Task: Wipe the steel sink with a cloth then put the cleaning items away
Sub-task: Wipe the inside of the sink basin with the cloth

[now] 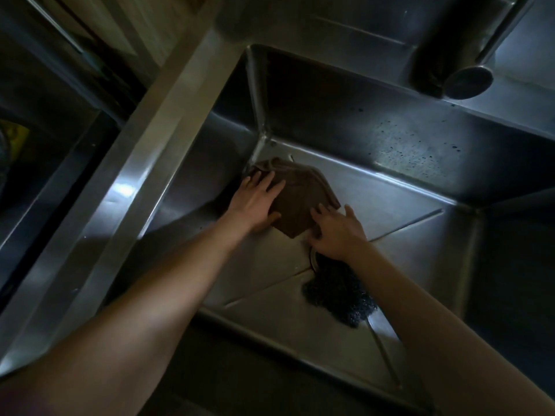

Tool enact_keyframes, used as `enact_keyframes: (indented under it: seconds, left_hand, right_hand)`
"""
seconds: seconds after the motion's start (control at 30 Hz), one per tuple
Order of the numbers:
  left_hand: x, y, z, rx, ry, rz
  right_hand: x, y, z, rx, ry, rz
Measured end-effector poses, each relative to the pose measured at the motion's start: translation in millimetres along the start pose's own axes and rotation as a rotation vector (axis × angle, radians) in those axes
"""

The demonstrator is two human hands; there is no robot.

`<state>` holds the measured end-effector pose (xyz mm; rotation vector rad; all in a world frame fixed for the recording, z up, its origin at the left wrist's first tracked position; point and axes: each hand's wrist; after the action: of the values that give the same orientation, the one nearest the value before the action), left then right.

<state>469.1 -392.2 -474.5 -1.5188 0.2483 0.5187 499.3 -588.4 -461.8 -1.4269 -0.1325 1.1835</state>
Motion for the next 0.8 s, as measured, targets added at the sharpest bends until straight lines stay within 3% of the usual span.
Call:
enact_keyframes:
  seconds: [0.3, 0.8]
  left_hand:
    - [-15.7, 6.4, 16.1, 0.038, -0.008, 0.095]
    - [-96.4, 35.7, 17.4, 0.103, -0.118, 0.24]
  right_hand:
    - [8.4, -0.5, 6.4, 0.003, -0.04, 0.141]
    - [-20.2, 25.7, 40.3, -0.095, -0.155, 0.225]
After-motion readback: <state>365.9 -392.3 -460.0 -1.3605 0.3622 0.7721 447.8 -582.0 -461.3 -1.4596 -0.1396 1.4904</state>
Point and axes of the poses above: each hand's wrist, its own x-axis towards the middle knuckle, its own y-axis out of the palm, z = x × y, and after that the axes turned 10 degrees about -y, right-handed
